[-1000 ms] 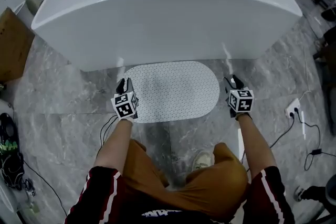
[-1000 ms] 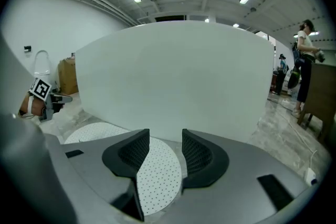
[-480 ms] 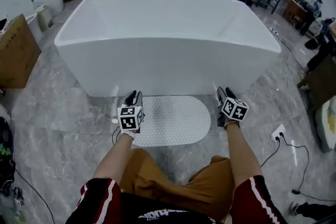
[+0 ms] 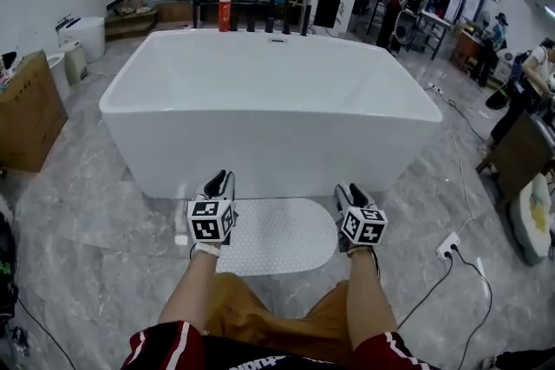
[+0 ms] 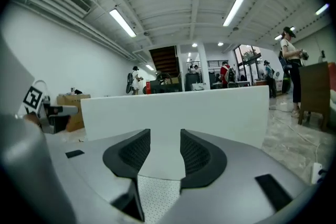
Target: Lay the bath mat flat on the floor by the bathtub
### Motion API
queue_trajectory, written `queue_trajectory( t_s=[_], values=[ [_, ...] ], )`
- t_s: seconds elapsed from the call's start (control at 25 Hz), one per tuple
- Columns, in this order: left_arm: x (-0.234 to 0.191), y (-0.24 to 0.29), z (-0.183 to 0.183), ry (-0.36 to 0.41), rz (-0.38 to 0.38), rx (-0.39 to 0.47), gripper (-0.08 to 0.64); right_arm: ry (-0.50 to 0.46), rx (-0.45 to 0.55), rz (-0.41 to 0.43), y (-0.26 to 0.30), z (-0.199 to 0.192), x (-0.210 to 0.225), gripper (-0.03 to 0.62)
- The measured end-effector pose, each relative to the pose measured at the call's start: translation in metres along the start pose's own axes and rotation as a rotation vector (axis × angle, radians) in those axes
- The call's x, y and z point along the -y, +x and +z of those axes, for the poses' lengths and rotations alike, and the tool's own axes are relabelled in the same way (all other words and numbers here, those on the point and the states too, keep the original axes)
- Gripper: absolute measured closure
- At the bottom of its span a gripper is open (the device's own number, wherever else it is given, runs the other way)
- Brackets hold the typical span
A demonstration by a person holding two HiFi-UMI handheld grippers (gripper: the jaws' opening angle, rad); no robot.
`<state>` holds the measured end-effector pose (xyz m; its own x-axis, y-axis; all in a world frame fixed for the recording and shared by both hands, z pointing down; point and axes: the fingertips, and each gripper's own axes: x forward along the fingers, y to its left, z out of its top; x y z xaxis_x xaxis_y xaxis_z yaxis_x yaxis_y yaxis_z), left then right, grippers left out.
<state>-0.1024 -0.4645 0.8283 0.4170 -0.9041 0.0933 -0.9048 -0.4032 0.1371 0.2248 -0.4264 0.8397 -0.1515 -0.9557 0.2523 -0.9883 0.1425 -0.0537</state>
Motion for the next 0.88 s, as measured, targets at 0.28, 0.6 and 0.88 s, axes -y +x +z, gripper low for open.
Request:
queue_trajectory(
  t_s=[0.28,0.6,0.88],
  values=[
    [0.015,-0.019,0.025,0.011,0.003,0.052,0.492,-0.070,0.009,0.102,0.003,0.003,-0.030,0.399],
    [0.056,0.003,0.074,0.088,0.013,0.060,0.497,-0.108,0.016,0.098,0.003,0.008,-0.013,0.399],
    [0.091,-0.013,0.187,0.117,-0.021,0.061,0.500,-0.086,0.088,0.095,-0.062,0.115,0.010,0.438]
  ],
)
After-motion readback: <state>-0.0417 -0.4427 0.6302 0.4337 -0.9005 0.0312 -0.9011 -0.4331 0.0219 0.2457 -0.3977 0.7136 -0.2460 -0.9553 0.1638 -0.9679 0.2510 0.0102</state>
